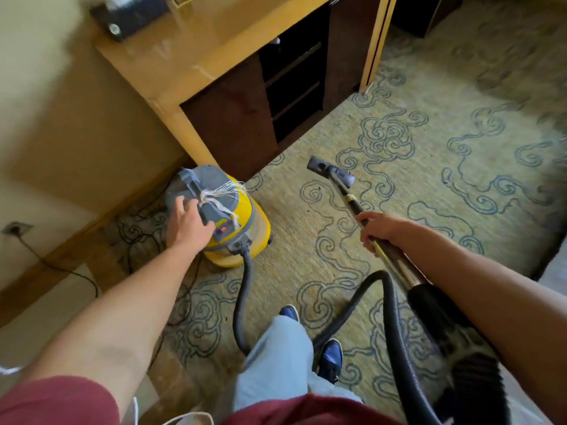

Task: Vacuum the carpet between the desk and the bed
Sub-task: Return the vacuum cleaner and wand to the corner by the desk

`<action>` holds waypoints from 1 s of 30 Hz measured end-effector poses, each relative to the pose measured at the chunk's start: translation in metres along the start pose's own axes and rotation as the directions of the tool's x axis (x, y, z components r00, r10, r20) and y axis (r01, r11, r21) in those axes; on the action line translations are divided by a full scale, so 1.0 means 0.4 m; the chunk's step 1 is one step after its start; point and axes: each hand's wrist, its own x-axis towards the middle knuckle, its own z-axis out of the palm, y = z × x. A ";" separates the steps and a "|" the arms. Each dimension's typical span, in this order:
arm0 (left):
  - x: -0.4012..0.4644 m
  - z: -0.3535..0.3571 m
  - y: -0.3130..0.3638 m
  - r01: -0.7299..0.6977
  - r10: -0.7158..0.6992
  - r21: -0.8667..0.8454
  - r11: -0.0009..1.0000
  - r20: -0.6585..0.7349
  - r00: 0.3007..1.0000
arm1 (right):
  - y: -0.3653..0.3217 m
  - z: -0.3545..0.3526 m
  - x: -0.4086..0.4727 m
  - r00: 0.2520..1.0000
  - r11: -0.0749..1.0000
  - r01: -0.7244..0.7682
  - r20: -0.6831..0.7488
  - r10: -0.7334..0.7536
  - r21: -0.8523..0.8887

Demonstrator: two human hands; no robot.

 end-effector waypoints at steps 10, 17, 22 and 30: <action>0.030 -0.186 -0.226 0.271 -0.269 0.032 0.962 -0.073 0.960 | -0.044 -0.188 -0.080 0.993 1.000 -0.005 -0.118 0.007 0.017; 0.131 -0.152 -0.205 0.232 -0.232 0.008 0.973 0.020 0.973 | -0.086 -0.202 -0.083 0.980 0.999 -0.012 -0.197 0.020 0.042; 0.240 -0.099 -0.187 0.214 -0.212 0.002 0.977 0.148 0.966 | -0.115 -0.111 -0.092 0.981 0.990 -0.039 -0.183 0.063 0.133; 0.462 -0.017 -0.294 0.243 -0.156 -0.212 0.947 0.358 0.921 | -0.216 0.167 0.024 0.956 0.962 -0.169 -0.203 0.213 0.215</action>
